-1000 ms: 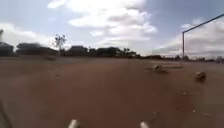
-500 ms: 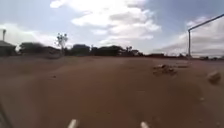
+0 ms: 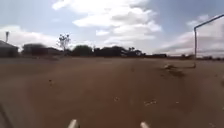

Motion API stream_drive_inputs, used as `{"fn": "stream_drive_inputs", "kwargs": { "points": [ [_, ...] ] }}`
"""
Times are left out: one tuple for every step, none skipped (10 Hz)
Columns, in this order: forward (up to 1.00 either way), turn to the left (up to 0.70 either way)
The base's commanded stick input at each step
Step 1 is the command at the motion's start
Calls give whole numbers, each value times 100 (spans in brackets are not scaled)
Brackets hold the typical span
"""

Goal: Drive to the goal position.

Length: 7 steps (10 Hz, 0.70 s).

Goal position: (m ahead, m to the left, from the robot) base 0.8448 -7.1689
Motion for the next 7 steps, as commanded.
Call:
{"fn": "stream_drive_inputs", "kwargs": {
  "points": [
    [70,0],
    [70,0],
    [70,0],
    [70,0],
    [70,-10],
    [70,-27],
    [70,-16]
  ]
}}
